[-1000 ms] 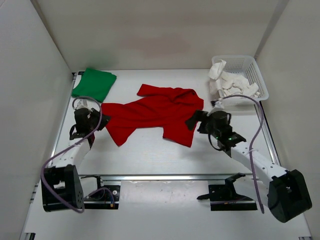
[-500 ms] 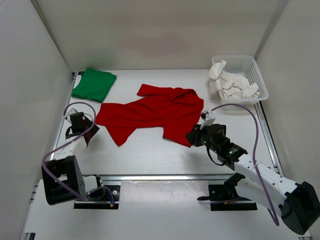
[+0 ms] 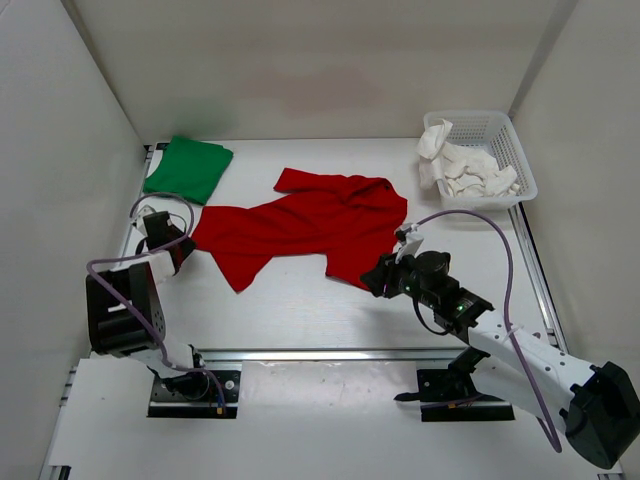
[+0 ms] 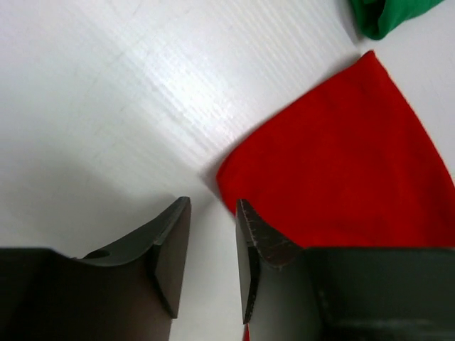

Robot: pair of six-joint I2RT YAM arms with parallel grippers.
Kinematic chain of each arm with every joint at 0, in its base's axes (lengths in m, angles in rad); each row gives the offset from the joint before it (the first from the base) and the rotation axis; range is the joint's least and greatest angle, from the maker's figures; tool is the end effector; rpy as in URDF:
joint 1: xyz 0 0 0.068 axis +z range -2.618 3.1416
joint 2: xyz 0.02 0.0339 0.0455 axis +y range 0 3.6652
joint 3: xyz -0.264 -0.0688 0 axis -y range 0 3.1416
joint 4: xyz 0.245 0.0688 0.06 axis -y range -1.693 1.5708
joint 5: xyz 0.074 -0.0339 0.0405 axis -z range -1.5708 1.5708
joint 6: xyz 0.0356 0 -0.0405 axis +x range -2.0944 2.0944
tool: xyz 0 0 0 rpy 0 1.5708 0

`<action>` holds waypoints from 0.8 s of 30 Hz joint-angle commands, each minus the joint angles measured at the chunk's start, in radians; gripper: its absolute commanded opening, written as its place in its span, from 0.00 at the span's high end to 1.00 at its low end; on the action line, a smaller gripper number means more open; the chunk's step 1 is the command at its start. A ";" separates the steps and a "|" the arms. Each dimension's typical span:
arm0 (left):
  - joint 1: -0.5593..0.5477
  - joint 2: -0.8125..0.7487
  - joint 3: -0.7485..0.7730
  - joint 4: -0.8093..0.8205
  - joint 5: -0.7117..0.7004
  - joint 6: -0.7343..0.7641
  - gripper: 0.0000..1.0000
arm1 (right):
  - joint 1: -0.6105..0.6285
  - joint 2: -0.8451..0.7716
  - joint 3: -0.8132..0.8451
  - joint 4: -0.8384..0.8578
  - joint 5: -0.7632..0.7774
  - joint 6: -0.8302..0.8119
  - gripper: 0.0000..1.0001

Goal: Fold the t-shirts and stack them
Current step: Flatten out the tshirt

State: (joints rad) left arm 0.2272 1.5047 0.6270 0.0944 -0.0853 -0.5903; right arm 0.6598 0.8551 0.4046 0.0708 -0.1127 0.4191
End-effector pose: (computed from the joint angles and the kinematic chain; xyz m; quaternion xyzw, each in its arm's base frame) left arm 0.2749 0.0667 0.1495 -0.3817 0.8401 -0.0305 0.3841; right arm 0.1517 0.1227 0.2195 -0.1306 0.8168 0.3277 0.4566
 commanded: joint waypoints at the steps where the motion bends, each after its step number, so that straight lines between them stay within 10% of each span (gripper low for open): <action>1: 0.000 0.055 0.083 0.042 0.018 -0.002 0.58 | -0.002 -0.011 -0.012 0.063 0.004 0.030 0.63; 24: -0.006 0.184 0.264 -0.197 -0.031 0.003 0.64 | -0.097 -0.126 0.011 0.032 -0.021 0.056 0.60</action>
State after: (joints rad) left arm 0.2230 1.6829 0.8509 -0.0360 -0.0898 -0.5915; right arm 0.5819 0.7551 0.3923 0.0887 -0.1173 0.4713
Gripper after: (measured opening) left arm 0.364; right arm 0.400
